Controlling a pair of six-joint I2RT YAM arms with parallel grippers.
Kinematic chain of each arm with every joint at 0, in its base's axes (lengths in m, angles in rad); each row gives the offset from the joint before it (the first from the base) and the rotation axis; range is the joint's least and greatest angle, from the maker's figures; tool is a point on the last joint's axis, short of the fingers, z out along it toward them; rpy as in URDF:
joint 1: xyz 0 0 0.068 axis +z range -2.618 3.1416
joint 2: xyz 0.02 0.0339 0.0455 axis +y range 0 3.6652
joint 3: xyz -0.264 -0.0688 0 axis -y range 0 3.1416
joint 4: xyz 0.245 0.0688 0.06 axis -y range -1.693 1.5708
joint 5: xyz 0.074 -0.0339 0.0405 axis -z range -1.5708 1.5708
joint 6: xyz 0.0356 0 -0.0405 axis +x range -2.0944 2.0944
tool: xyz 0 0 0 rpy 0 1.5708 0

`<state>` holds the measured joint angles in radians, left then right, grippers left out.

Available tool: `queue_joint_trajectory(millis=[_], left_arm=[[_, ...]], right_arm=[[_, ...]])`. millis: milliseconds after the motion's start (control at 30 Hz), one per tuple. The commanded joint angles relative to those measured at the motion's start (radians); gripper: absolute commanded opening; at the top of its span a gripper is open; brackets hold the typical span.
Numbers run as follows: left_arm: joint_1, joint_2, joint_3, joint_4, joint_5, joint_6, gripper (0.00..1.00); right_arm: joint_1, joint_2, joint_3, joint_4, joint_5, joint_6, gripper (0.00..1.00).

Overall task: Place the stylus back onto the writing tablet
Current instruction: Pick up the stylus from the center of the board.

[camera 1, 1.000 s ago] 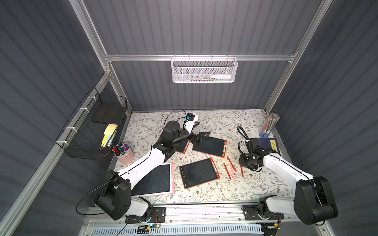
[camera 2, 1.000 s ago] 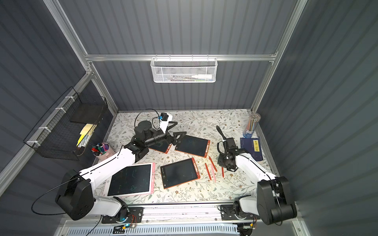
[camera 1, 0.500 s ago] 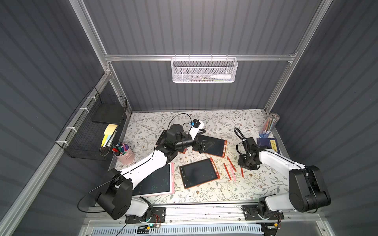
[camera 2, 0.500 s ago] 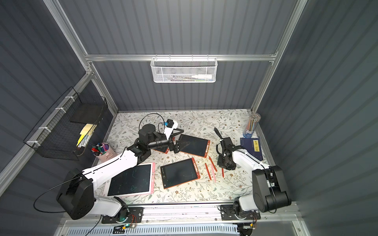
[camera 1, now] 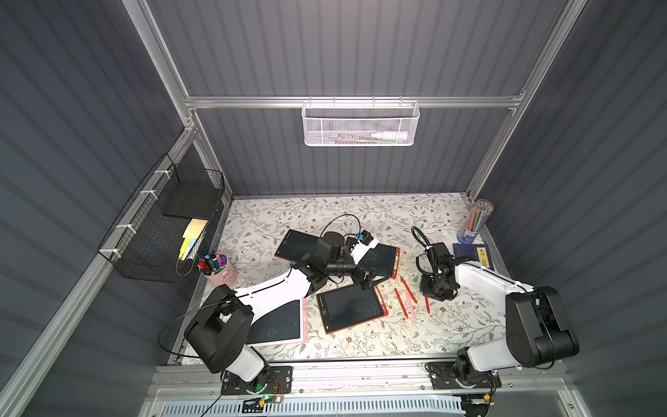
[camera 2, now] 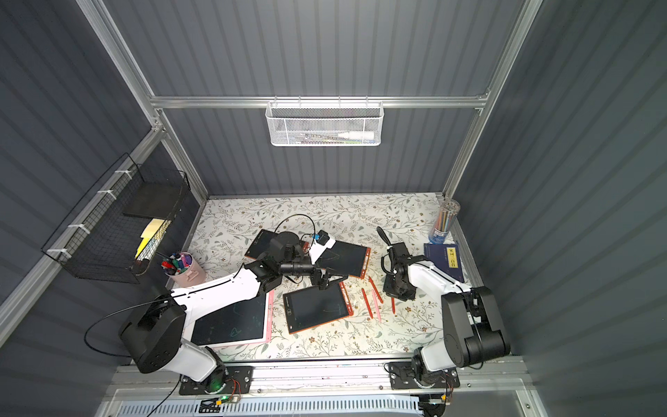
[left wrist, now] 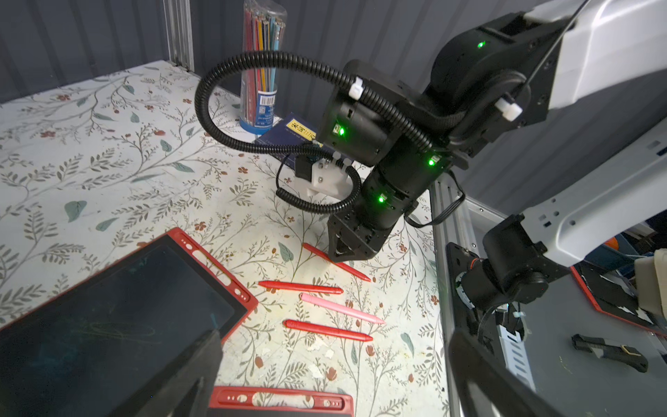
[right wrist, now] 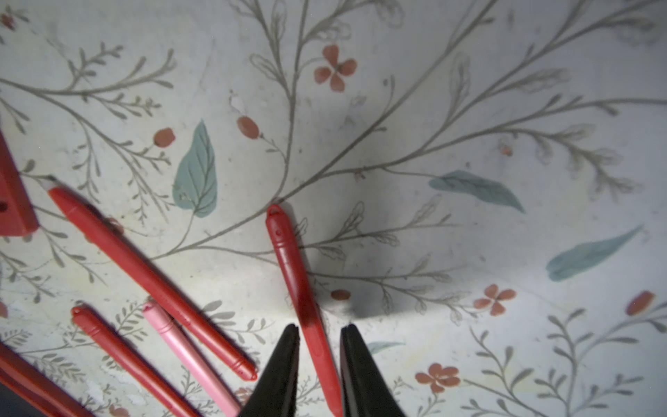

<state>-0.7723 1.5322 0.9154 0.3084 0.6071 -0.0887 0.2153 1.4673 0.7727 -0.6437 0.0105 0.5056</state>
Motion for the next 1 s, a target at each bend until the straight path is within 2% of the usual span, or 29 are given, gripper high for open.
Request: queue_joint_trajectory(millis=[0,533,767,967], left_arm=[[-0.017,-0.047,-0.050,0.023,-0.011,-0.040,0.99],[-0.030,-0.053,-0.059,0.021,-0.072,-0.074,1.00],[-0.031,-0.034,-0.055,0.019,-0.069,-0.072,0.99],[-0.032,-0.032,-0.049,0.017,-0.075,-0.068,0.99]], right_arm=[[0.007,0.018,0.029,-0.012,0.003,0.002,0.25],[0.022,0.094,0.066,-0.007,0.015,0.004,0.25],[0.033,0.113,0.079,-0.020,0.044,0.017,0.18],[0.036,0.113,0.078,-0.011,0.040,0.014,0.17]])
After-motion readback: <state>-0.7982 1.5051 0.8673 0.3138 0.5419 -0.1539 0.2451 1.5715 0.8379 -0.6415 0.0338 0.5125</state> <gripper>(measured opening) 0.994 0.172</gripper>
